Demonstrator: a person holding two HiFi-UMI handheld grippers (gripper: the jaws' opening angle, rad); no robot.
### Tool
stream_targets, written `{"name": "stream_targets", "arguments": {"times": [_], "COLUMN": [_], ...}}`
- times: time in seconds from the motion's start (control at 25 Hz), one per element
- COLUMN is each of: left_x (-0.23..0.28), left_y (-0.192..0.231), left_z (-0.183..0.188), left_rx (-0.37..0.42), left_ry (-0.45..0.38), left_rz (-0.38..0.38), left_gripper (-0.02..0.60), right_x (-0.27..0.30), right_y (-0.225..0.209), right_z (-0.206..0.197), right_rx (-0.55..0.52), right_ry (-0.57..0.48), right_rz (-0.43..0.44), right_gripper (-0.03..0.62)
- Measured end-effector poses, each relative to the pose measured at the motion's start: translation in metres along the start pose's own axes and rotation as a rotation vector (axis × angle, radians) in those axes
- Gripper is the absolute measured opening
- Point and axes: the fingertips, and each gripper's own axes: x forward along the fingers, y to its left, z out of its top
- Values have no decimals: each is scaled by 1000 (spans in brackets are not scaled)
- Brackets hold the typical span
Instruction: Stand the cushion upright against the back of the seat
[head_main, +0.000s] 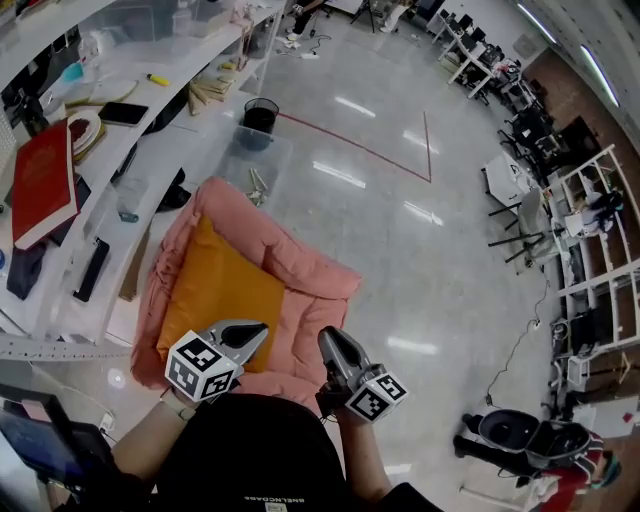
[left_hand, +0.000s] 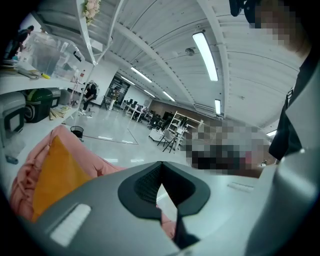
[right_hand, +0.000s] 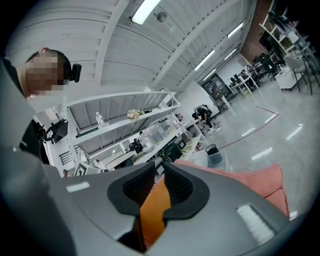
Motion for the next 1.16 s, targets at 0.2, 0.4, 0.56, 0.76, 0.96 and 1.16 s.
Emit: {"name": "stream_targets", "arguments": {"times": [0.2,0.4,0.56,0.76,0.96,1.16], "left_x": [-9,-17,-19,-25,-30,-31], "left_y": [11,14,16,16,17,17], "left_z": [3,4,1,0,-4,-7], "left_rx": [-16,-28,-34,-36,-42,-44], "left_ry": [-26,-40,-45,-56,-48,-41], "left_rz": [38,66,67,64,77,86], "left_gripper": [14,14,14,14,14,14], "right_x": [6,10,13,14,10,6], "right_y": [3,7,7,8,8,7], "right_z": [-1,1,-4,-14,-15,-17], "right_rx": [7,6,12,23,29,38], "right_ry": [-1,7,13,29,30,29], "right_rz": [2,16,19,21,16,11], "right_gripper": [39,28,28,28,28,28]}}
